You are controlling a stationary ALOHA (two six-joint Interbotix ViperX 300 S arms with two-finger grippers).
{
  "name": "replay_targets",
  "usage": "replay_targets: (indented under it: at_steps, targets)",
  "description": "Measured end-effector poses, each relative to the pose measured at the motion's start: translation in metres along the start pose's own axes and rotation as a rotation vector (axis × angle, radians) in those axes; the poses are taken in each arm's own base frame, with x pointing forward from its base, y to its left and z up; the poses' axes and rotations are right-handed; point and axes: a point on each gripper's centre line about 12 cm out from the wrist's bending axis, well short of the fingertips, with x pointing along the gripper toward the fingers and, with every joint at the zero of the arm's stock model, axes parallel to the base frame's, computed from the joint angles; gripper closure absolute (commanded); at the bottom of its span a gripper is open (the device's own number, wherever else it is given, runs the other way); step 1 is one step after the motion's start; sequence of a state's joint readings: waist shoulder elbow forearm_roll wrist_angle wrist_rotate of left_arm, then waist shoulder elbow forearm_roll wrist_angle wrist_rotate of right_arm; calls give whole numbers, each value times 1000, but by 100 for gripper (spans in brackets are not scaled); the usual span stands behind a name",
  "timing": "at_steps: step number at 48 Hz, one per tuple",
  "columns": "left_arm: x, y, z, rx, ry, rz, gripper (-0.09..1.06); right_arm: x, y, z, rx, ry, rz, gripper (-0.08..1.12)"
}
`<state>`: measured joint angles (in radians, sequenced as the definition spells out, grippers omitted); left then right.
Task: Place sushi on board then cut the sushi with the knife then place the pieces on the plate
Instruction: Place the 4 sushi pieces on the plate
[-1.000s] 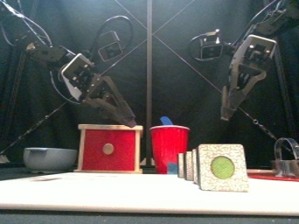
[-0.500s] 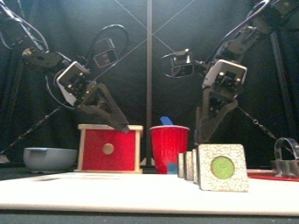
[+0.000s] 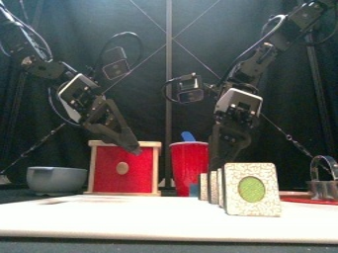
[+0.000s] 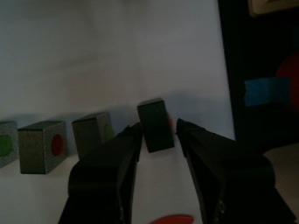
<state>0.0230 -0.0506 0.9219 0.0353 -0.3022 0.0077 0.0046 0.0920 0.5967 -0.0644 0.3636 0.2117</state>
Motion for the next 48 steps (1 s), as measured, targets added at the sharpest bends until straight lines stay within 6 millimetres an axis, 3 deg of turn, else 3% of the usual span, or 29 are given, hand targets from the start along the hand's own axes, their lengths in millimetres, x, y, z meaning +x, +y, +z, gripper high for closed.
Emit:
replay_targets:
  at_steps: [8, 19, 27, 48]
  targets:
    - [0, 0, 0, 0, -2, 0, 13, 4, 2, 3, 1, -11, 6, 44]
    - [0, 0, 0, 0, 0, 0, 13, 1, 1, 5, 33, -24, 14, 46]
    - [0, -1, 0, 1, 0, -1, 13, -15, 2, 11, 42, -49, 21, 46]
    - [0, -1, 0, 0, 0, -3, 13, -57, -11, 4, 113, -82, 23, 46]
